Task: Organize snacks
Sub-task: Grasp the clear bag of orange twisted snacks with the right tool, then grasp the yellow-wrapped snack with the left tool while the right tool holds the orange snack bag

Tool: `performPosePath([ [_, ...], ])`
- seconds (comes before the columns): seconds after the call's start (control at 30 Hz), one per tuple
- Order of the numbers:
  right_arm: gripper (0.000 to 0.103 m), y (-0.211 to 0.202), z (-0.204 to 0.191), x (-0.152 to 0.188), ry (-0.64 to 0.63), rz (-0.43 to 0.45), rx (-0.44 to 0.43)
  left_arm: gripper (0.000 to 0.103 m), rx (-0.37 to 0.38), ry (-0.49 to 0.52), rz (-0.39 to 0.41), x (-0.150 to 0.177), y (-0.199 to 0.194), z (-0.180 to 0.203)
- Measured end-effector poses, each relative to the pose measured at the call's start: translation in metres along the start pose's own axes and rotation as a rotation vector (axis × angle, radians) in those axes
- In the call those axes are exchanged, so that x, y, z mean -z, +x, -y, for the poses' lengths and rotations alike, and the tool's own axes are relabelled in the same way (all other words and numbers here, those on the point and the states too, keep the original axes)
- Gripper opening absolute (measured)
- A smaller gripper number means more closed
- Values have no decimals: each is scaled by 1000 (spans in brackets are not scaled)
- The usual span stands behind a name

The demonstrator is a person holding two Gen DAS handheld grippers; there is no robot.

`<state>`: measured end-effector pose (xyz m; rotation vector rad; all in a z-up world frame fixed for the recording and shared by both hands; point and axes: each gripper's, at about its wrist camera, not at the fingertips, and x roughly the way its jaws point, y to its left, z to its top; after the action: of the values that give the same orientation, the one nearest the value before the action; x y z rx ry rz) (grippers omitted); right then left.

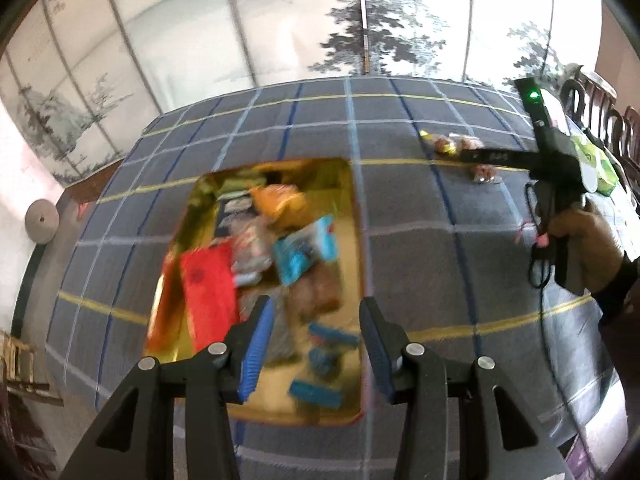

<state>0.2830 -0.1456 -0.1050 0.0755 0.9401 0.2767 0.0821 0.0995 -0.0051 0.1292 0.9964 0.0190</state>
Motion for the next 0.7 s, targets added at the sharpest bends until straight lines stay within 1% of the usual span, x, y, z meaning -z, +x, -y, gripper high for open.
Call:
performPosePath([
  [0.07, 37, -4, 3, 3, -36, -8, -2, 45, 19, 8, 3, -14, 3, 9],
  [0.13, 37, -22, 14, 13, -73, 6, 8, 45, 44, 17, 6, -31, 5, 20],
  [0.2, 37, -50, 33, 27, -74, 43, -20, 45, 125, 11, 13, -51, 6, 31],
  [0.27, 37, -76, 53, 47, -77, 61, 37, 45, 181, 20, 18, -71, 12, 43],
  [0.3, 37, -90, 67, 60, -64, 67, 57, 45, 190, 22, 8, -81, 17, 50],
  [0.37, 37, -111, 93, 84, -18, 73, 88, 45, 238, 37, -3, -104, 31, 67],
  [0.43, 38, -124, 116, 106, 7, 71, 150, 45, 293, 53, -56, -127, 55, 86],
  [0.47, 38, -129, 125, 116, 21, 72, 161, 45, 301, 53, -77, -136, 65, 94],
  [0.53, 38, -136, 139, 129, 53, 79, 167, 45, 324, 70, -98, -155, 88, 109],
  [0.6, 38, -140, 148, 134, 84, 82, 153, 45, 319, 89, -163, -171, 119, 121],
  [0.63, 38, -143, 151, 134, 93, 101, 148, 45, 326, 74, -206, -180, 138, 124],
  [0.67, 38, -146, 151, 134, 90, 118, 148, 45, 333, 64, -225, -185, 148, 127],
  [0.7, 38, -145, 151, 133, 85, 116, 142, 45, 330, 51, -246, -190, 159, 129],
])
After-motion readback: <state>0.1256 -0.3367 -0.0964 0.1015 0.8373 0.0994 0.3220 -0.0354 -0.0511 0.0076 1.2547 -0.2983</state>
